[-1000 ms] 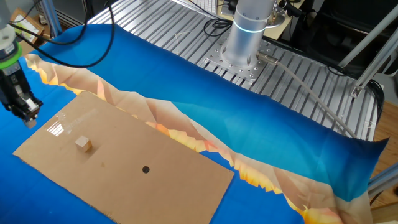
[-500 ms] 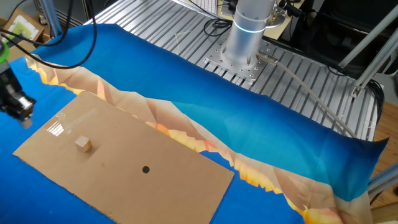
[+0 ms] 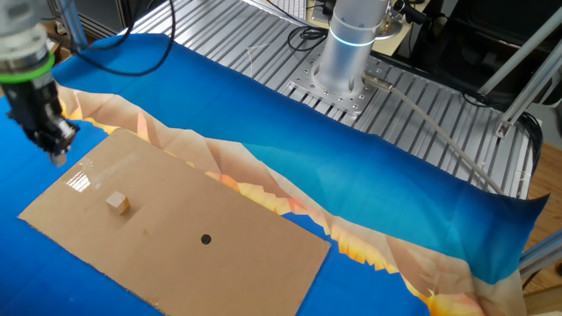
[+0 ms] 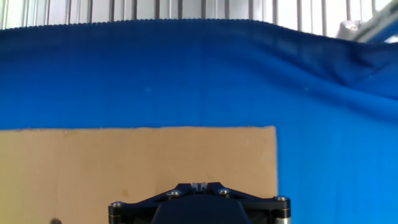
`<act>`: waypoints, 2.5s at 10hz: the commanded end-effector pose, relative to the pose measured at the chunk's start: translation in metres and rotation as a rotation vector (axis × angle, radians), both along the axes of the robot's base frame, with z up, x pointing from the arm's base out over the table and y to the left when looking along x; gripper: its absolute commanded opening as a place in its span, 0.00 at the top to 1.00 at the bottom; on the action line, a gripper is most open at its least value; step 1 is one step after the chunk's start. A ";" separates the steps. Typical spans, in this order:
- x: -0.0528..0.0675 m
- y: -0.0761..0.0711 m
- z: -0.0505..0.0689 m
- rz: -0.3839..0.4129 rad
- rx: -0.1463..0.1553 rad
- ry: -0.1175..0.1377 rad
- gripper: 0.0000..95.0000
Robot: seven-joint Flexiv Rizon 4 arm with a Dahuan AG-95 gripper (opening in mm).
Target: Use the gripper to push the small block from left to right
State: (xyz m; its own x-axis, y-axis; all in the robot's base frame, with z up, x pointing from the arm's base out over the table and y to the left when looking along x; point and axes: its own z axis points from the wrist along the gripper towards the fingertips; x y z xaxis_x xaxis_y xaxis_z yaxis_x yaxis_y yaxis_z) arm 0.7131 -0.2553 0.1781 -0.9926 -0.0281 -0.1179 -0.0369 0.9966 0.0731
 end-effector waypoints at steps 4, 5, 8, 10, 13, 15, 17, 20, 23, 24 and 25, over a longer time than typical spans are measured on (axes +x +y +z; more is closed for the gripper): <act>-0.011 0.001 -0.006 -0.029 0.027 -0.013 1.00; -0.013 0.002 -0.007 -0.029 0.030 -0.013 1.00; -0.017 0.002 -0.006 0.015 0.023 -0.001 1.00; -0.018 0.002 -0.003 0.044 0.024 0.011 1.00; -0.019 0.001 -0.002 0.069 0.027 0.030 1.00; -0.022 0.002 -0.001 0.096 0.018 0.042 1.00; -0.029 0.002 -0.004 0.119 -0.007 0.043 1.00; -0.042 0.003 -0.008 0.113 -0.005 0.052 1.00; -0.042 0.003 -0.009 0.109 -0.007 0.064 1.00; -0.043 0.004 -0.009 0.096 -0.001 0.065 1.00; -0.043 0.006 -0.008 0.088 -0.001 0.075 1.00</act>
State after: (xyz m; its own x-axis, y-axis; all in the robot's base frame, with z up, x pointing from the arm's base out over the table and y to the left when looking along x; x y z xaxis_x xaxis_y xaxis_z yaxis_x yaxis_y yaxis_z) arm 0.6747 -0.2502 0.1700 -0.9923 -0.1175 -0.0391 -0.1205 0.9890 0.0862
